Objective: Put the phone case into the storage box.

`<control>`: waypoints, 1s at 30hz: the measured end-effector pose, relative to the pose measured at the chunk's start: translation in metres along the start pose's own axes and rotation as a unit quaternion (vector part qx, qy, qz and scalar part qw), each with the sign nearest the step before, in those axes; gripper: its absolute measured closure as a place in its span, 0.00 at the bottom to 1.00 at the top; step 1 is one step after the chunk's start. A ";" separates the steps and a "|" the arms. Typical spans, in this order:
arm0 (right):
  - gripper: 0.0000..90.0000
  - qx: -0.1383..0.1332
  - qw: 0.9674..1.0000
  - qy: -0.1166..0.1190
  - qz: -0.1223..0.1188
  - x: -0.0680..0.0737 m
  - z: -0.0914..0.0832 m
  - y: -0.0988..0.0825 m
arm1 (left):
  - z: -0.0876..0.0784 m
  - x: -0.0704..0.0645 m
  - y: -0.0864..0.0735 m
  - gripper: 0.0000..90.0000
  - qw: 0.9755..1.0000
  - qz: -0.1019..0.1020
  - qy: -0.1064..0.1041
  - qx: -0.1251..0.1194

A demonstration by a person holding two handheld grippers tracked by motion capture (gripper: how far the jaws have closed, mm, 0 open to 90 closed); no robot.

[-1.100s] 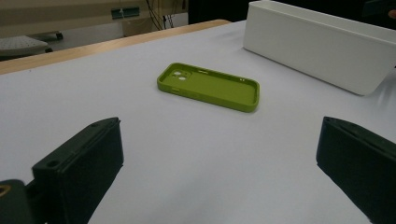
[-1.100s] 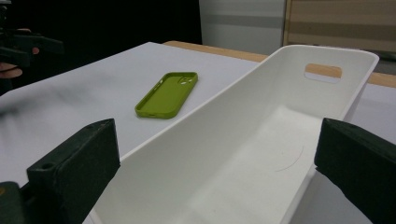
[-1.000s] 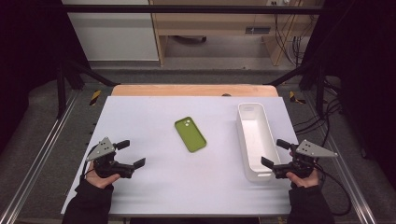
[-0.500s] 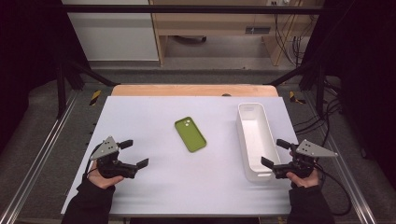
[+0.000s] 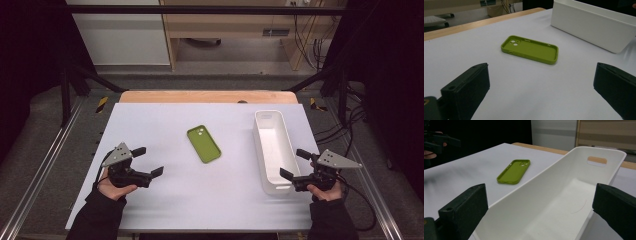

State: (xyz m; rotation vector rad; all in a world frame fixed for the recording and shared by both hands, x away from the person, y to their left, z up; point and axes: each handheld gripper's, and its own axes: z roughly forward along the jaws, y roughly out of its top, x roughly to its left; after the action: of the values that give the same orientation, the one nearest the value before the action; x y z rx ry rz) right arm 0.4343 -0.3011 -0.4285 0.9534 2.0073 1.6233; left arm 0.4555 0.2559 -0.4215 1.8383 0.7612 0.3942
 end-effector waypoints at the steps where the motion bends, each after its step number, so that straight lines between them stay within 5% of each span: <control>1: 0.00 0.000 1.000 -0.001 0.000 0.000 0.000 0.000 | 0.001 0.000 0.001 0.01 1.000 0.001 0.001 0.003; 30: 0.00 -0.001 1.000 -0.006 -0.001 0.001 -0.001 0.002 | 0.042 -0.019 0.039 0.01 0.999 0.025 -0.021 0.021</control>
State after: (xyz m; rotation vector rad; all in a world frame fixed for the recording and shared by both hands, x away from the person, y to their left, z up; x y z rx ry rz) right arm 0.4333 -0.3015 -0.4266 0.9570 1.9972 1.6148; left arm 0.4791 0.2042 -0.4006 1.9013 0.6999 0.3729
